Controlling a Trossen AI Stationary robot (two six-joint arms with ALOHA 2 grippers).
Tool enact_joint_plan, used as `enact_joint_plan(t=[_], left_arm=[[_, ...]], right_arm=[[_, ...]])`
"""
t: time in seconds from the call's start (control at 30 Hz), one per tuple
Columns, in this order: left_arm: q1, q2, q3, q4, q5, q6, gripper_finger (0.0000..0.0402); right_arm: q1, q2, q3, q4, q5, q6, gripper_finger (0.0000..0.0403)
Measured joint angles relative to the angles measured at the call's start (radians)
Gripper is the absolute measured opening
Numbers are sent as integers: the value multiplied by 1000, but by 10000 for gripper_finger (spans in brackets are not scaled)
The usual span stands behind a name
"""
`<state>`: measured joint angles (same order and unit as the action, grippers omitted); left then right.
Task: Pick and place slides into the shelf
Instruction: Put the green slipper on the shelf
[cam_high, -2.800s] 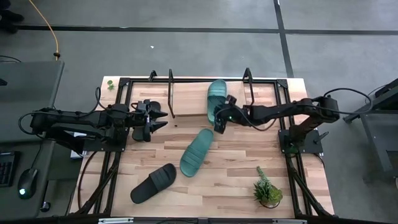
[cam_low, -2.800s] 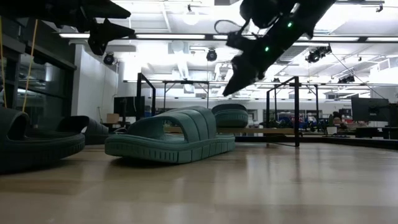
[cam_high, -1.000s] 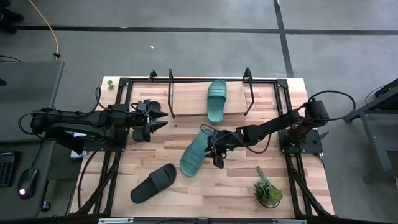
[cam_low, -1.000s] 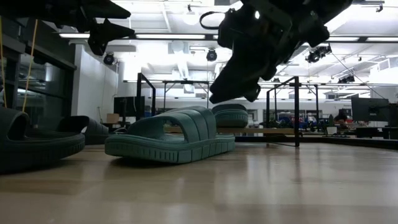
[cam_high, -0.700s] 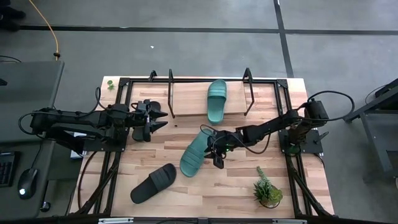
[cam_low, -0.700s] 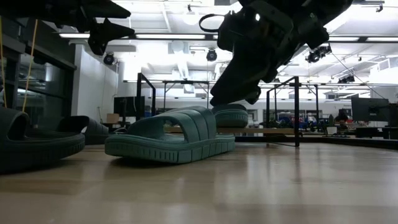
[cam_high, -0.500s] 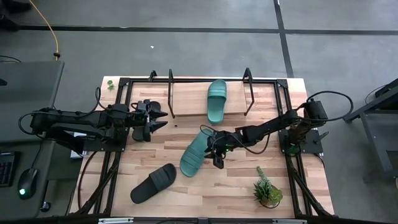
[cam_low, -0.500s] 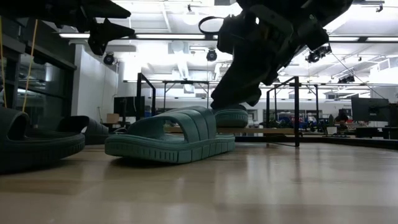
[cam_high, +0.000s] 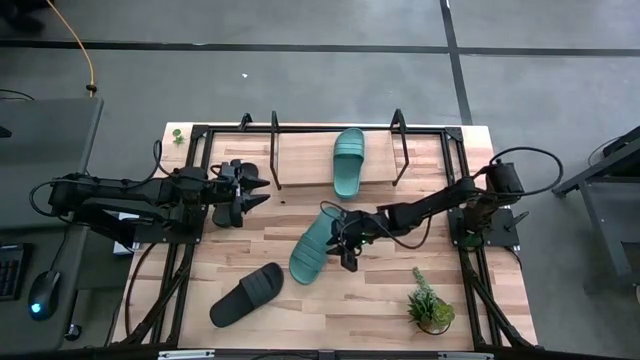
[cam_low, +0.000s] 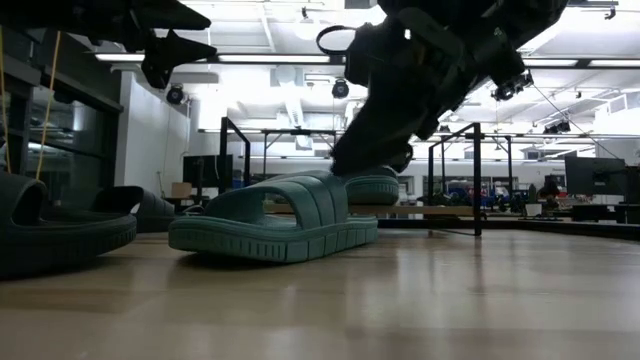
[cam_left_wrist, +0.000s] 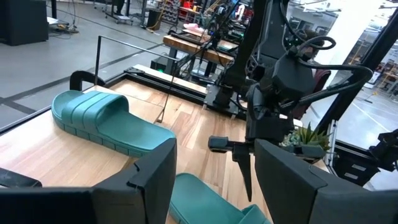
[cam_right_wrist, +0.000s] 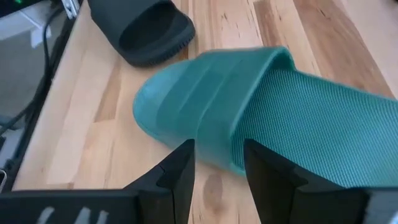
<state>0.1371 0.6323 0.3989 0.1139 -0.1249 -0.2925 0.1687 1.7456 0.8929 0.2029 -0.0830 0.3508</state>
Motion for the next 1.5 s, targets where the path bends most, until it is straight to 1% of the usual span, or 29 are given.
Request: enact_joint_plan(t=[0.07, 0.23, 0.53, 0.77, 0.9, 1.07, 1.27, 1.37, 1.5], left_arm=[[0, 0, 0, 0, 0, 0, 198], [0, 0, 0, 2, 0, 0, 198], [0, 0, 0, 3, 0, 0, 198], [0, 0, 0, 8, 0, 0, 198], [0, 0, 0, 11, -4, 0, 198], [0, 0, 0, 10, -7, 0, 198], [0, 0, 0, 10, -7, 12, 198], [0, 0, 0, 10, -7, 12, 198], [0, 0, 0, 10, -7, 11, 198]], right_arm=[[-4, 16, 0, 5, -7, 0, 129], [-20, 53, 0, 63, -80, 8, 129], [-23, 60, 0, 101, -111, 18, 129], [-23, 92, 1, 117, -138, 34, 129], [-25, 130, 19, 122, -163, 36, 129], [-33, 178, 62, 124, -225, 42, 129], [-31, 189, 90, 118, -213, 26, 128], [-31, 189, 92, 120, -209, 26, 115], [-31, 188, 92, 115, -188, 26, 73]])
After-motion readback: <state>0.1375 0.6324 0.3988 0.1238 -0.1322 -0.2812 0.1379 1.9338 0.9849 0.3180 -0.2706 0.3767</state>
